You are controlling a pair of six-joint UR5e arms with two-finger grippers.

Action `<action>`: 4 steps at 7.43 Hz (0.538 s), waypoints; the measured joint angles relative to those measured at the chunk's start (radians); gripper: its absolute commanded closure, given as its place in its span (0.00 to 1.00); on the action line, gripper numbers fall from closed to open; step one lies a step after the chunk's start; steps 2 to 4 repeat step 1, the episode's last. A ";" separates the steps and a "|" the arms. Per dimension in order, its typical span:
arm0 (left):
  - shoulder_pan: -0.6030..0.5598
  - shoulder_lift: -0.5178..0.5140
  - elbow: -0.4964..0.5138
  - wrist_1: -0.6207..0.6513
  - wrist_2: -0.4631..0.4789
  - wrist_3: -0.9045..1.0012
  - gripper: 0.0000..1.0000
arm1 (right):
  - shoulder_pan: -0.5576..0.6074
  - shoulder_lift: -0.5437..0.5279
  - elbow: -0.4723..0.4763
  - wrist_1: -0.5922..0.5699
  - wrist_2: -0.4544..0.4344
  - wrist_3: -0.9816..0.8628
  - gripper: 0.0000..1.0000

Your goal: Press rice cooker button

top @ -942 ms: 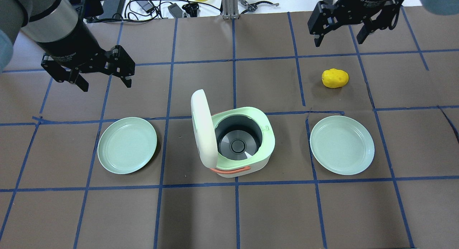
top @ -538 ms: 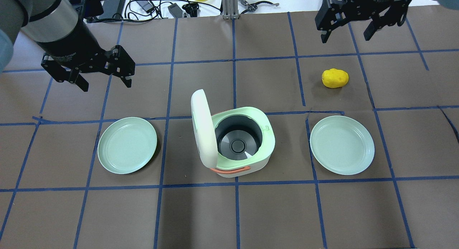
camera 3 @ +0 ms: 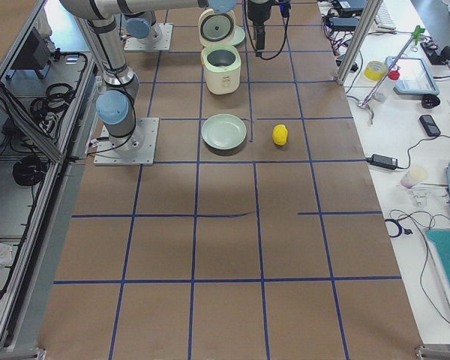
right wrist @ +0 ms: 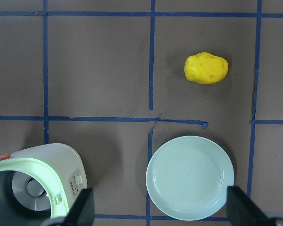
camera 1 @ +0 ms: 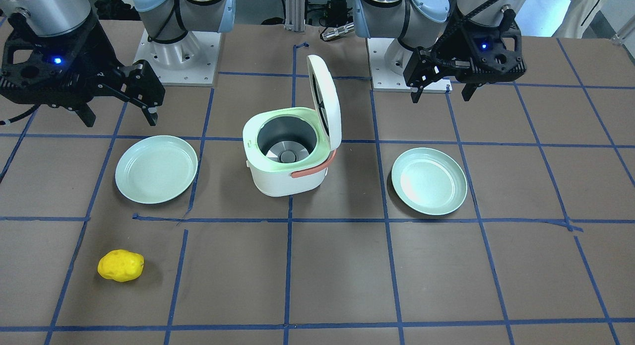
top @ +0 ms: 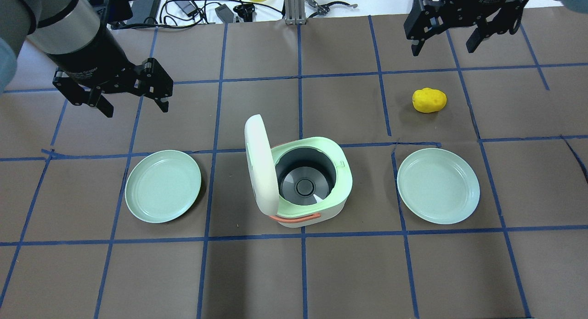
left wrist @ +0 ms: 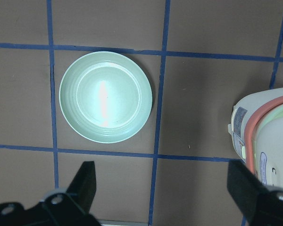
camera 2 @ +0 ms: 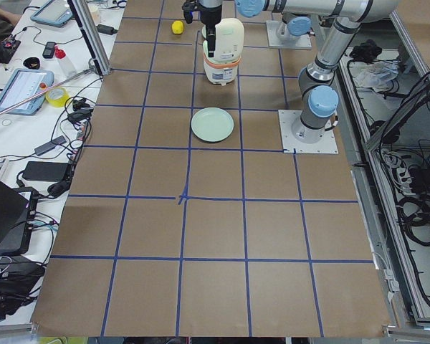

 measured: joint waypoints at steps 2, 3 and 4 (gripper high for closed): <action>0.000 0.000 0.000 0.000 0.000 0.000 0.00 | 0.000 -0.002 0.002 0.000 0.000 0.000 0.00; 0.000 0.000 0.000 0.000 0.000 0.000 0.00 | 0.000 -0.002 0.002 0.000 0.000 0.000 0.00; 0.000 0.000 0.000 0.000 0.000 0.000 0.00 | 0.000 -0.002 0.002 0.000 0.000 0.000 0.00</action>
